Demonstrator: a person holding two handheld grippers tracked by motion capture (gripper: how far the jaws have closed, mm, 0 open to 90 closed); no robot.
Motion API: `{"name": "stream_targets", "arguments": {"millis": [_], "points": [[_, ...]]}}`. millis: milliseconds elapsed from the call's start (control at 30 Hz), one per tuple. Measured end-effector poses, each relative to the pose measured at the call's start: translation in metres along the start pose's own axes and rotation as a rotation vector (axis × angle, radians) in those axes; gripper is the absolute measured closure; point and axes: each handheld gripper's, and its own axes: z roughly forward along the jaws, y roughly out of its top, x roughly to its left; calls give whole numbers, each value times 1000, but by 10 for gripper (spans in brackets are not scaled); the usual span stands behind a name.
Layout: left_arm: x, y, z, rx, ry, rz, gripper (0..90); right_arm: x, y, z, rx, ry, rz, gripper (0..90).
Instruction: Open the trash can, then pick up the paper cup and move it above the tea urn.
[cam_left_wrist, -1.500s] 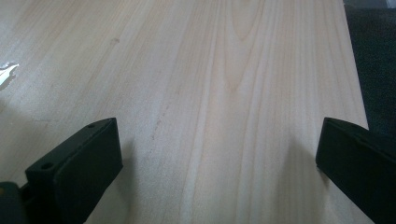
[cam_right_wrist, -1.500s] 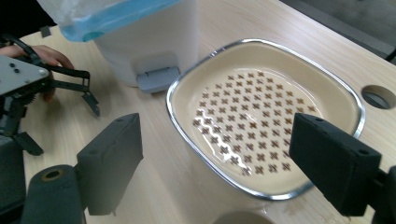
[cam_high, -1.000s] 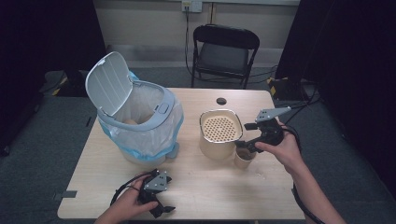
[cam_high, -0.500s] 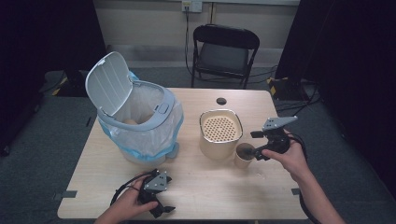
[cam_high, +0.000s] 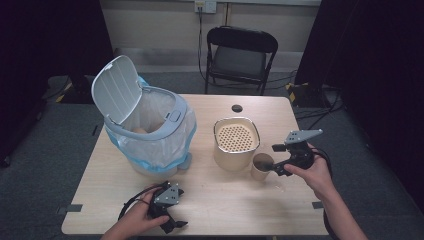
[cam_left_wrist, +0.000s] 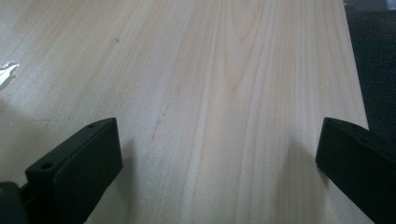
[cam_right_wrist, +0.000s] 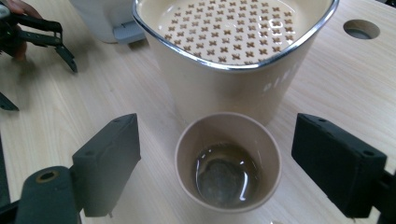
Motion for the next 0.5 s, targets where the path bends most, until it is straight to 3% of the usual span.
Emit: {"name": "stream_targets", "arguments": {"millis": [500], "points": [[0,0,0,5,7,1,0,-6,-26,-6,5,-29,20,146]]}}
